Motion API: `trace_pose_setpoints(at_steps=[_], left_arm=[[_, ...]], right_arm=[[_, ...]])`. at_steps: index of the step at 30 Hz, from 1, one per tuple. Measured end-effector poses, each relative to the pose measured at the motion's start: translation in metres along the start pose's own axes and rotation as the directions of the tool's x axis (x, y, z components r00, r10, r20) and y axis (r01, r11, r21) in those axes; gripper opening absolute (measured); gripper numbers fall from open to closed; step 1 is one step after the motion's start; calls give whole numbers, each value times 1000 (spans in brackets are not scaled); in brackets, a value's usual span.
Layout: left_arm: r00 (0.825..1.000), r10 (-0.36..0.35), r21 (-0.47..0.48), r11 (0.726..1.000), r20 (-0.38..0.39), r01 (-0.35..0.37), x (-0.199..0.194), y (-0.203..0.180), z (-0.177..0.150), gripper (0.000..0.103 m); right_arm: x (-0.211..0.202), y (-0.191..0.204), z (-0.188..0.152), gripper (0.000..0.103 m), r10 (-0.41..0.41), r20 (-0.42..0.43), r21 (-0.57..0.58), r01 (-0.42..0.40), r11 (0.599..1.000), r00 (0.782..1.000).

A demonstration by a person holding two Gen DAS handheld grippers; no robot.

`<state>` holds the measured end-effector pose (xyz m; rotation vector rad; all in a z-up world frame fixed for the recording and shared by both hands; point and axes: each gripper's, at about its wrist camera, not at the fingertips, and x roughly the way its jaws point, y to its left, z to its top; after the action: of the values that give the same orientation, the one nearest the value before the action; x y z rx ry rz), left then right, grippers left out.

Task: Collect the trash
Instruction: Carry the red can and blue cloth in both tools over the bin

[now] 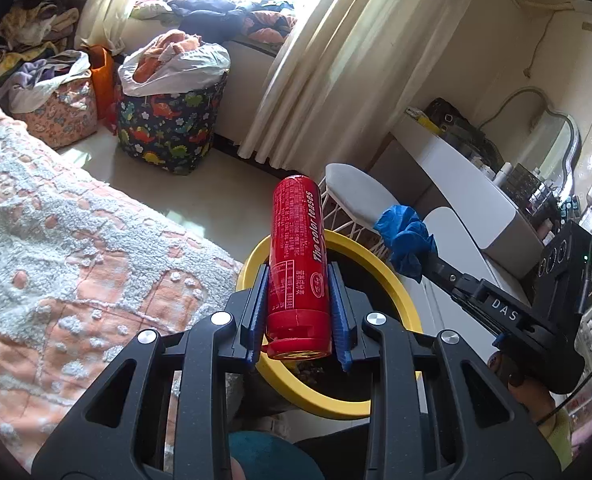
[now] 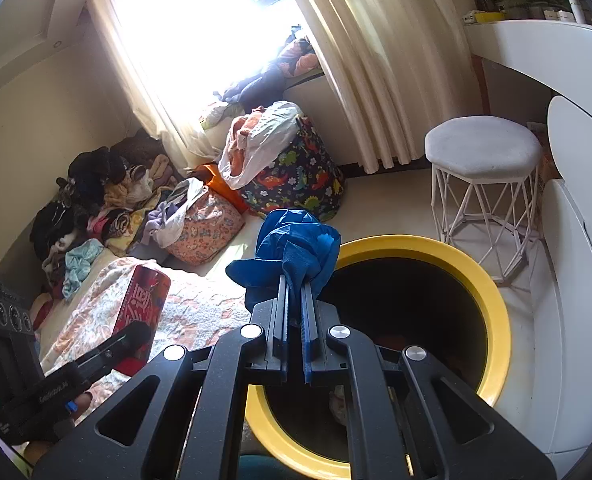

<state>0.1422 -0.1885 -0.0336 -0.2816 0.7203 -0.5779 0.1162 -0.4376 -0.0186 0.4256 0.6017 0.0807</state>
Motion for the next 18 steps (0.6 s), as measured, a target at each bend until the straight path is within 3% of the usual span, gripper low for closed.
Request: trace_pose_setpoints(at_steps=[18], left_arm=[[996, -24, 116, 993, -85, 34, 28, -33, -21, 22]], right_arm=[[2, -33, 0, 5, -41, -7, 91, 42, 995, 999]])
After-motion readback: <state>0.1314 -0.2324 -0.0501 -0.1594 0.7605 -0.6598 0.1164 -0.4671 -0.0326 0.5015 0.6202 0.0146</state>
